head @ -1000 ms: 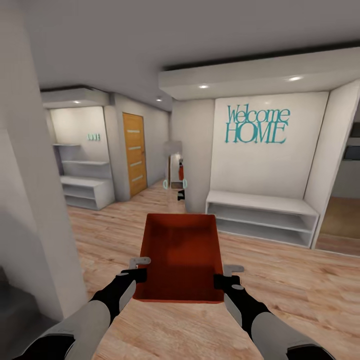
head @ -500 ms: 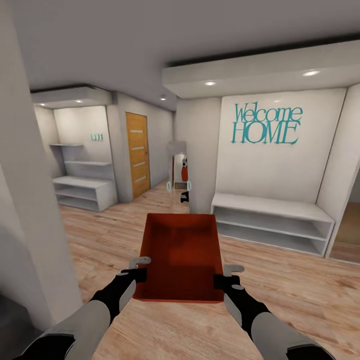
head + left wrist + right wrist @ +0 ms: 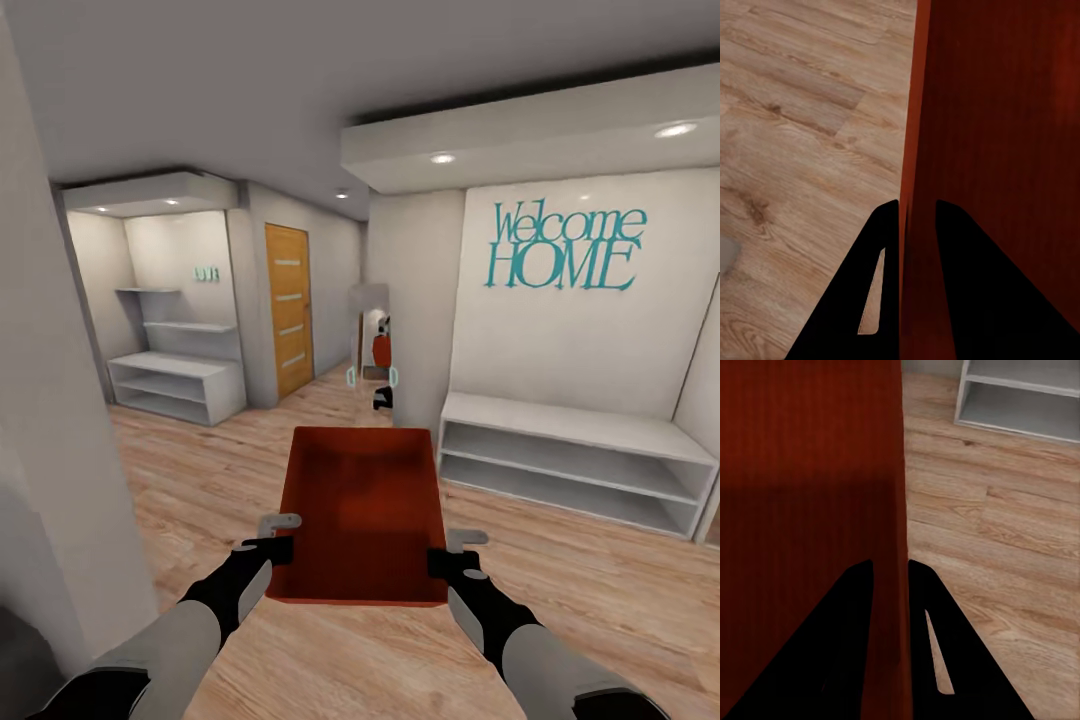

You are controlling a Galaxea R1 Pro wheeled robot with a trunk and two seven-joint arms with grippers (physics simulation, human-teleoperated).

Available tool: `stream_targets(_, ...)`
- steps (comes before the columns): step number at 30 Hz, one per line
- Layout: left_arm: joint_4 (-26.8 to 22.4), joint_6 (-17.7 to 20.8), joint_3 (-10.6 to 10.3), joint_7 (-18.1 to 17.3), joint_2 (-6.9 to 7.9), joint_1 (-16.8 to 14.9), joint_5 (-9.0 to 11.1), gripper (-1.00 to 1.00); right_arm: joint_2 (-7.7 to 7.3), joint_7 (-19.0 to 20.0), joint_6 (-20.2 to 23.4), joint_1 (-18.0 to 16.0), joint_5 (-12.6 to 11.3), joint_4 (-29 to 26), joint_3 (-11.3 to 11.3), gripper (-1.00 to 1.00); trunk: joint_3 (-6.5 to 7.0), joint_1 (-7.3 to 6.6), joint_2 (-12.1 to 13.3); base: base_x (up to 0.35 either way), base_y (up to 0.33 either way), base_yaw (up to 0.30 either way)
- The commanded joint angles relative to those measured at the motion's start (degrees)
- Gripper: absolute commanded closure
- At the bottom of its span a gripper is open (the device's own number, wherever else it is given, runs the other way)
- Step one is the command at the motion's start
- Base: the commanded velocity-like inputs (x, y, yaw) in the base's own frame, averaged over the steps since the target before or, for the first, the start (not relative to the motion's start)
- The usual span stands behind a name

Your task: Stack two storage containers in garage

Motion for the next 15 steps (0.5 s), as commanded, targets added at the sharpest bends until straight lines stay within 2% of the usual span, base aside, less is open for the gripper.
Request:
stream_targets(1,-1.0,0.4,1.8,0.6,0.32,0.0,-1.1,1.0,-0.55,-0.5,-0.1,0.0,-0.5,0.1,-0.6,1.0,-0.03,0.05,0.0,0.323,0.0,0.257)
stream_targets(10,-1.0,0.5,1.8,0.6,0.32,0.0,-1.1,1.0,-0.57,-0.5,-0.1,0.0,-0.5,0.1,-0.7,1.0,-0.03,0.05,0.0,0.323,0.0,0.264)
stream_targets(15,-1.0,0.4,1.8,0.6,0.32,0.0,-1.1,1.0,-0.49,-0.5,-0.2,0.0,-0.5,0.1,-0.7,1.0,-0.03,0.05,0.0,0.323,0.0,0.05)
